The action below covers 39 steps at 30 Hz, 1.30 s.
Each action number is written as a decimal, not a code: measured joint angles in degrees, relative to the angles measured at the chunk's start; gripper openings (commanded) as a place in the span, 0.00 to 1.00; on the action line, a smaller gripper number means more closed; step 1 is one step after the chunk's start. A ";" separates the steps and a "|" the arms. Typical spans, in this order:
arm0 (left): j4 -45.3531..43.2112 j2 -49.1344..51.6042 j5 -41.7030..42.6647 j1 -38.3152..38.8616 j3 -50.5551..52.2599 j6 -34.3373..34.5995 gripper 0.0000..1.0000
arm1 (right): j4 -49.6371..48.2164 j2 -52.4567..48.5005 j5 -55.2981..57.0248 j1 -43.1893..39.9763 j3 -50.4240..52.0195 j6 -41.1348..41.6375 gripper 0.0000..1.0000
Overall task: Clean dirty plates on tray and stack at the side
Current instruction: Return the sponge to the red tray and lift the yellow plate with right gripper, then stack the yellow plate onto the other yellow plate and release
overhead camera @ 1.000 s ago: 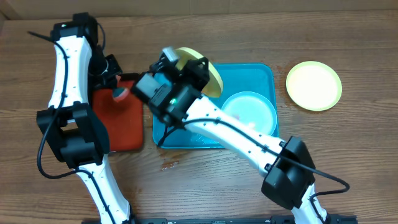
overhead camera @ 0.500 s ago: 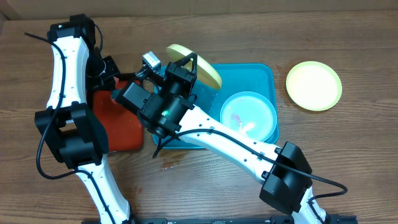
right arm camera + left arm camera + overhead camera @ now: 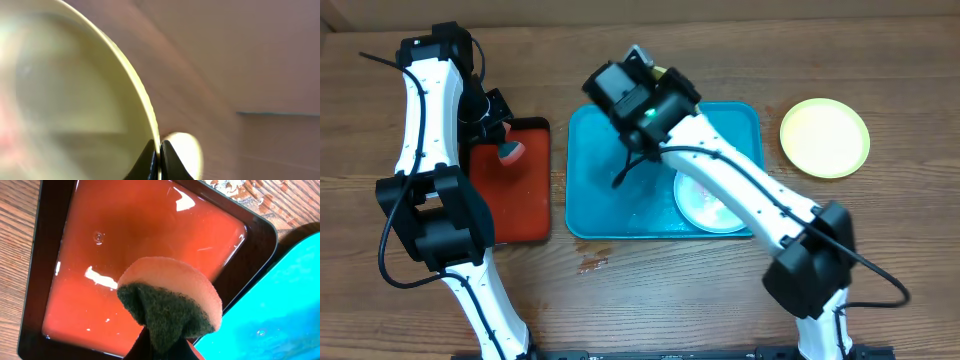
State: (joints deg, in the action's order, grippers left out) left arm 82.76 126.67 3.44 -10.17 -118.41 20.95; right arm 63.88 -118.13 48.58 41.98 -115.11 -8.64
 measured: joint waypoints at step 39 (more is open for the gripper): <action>-0.31 0.00 0.02 0.00 0.00 0.00 0.04 | -3.28 -1.68 -66.10 -71.01 19.04 17.35 0.31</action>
State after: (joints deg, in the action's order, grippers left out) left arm 82.46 126.67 3.46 -10.17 -118.41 20.95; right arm 60.60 -119.81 -17.52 -29.04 -96.07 8.71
